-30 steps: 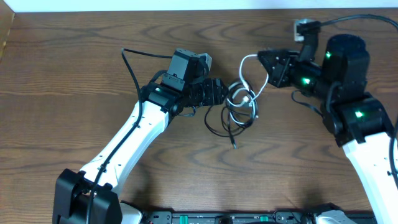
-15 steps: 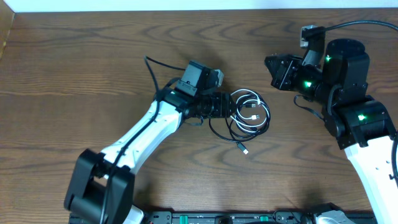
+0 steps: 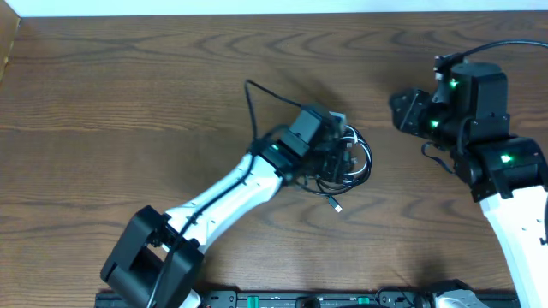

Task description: Untangle cables

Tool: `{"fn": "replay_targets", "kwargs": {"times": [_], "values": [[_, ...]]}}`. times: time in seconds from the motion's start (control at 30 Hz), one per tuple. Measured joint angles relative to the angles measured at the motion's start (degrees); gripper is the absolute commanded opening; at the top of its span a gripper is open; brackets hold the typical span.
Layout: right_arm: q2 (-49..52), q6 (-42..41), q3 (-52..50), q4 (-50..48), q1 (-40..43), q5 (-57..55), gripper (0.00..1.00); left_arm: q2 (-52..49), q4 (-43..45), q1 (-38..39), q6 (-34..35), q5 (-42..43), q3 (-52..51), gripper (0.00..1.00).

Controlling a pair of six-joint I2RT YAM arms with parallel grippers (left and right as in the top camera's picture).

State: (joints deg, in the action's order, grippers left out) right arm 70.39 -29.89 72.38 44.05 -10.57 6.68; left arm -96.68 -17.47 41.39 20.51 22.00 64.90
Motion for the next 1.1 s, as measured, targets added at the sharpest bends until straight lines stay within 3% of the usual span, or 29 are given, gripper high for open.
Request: {"fn": "replay_targets", "kwargs": {"times": [0.23, 0.43, 0.73, 1.1], "values": [[0.04, 1.97, 0.0, 2.19, 6.05, -3.02, 0.41, -6.34, 7.5, 3.85, -1.51, -5.29, 0.02, 0.63], [0.04, 3.85, 0.0, 3.32, 6.6, -2.95, 0.41, -14.99, 7.26, 4.7, -3.21, -6.58, 3.43, 0.63], [0.04, 5.6, 0.0, 3.48, 6.6, -3.02, 0.41, -19.96, 9.27, 8.28, -4.5, -11.1, 9.77, 0.63], [0.07, 6.1, 0.0, 3.52, 6.6, -3.04, 0.41, -23.34, 12.94, 9.84, -5.18, -15.65, 10.19, 0.53]]}}
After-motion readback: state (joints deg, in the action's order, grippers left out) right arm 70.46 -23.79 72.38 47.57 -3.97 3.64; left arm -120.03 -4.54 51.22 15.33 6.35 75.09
